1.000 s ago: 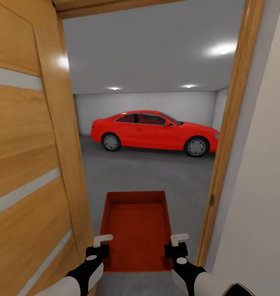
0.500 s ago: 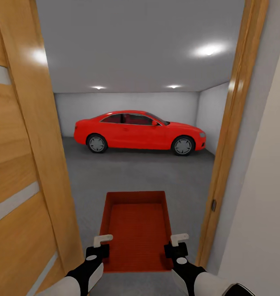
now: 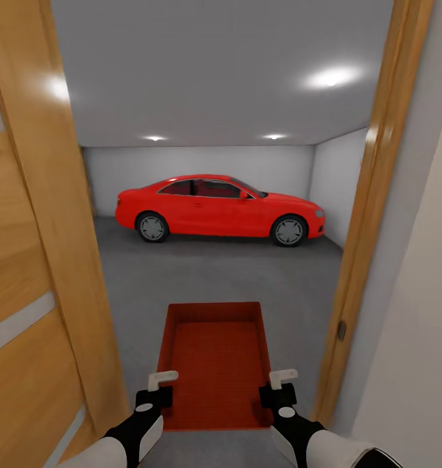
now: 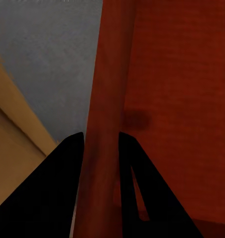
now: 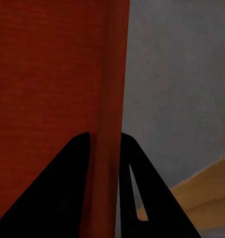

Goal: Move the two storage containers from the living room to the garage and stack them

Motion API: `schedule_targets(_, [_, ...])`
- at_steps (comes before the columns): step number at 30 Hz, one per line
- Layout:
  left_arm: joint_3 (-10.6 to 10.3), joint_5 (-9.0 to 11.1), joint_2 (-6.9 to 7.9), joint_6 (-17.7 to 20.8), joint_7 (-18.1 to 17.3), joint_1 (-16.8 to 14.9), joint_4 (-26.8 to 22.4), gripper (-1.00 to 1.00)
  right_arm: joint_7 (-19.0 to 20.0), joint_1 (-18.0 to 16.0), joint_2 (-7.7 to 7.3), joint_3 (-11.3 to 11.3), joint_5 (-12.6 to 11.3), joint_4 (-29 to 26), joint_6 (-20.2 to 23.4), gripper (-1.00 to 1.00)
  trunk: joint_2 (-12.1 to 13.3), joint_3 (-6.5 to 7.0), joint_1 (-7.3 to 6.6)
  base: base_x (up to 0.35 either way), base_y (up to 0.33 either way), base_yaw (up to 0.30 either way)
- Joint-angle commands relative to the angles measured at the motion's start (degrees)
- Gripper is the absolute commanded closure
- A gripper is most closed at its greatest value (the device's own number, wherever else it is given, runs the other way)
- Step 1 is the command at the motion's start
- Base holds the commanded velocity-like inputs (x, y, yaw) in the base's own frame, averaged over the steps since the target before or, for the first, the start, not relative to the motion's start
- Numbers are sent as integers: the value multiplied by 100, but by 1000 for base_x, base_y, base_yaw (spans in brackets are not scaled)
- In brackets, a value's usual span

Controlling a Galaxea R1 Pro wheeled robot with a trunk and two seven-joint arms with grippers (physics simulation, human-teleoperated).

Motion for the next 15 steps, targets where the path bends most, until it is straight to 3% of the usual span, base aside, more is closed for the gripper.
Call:
schedule_targets(1, [92, -40, -2, -31, 224, -1, -8, 100, 193, -4, 29, -468, 13, -20, 11, 100, -4, -3, 4, 293, 0, 0])
schedule_targets(15, [107, -40, 2, -31, 224, -1, -8, 100, 193, -7, 35, -468, 16, -20, 11, 100, -4, -3, 4, 318, 1, 0])
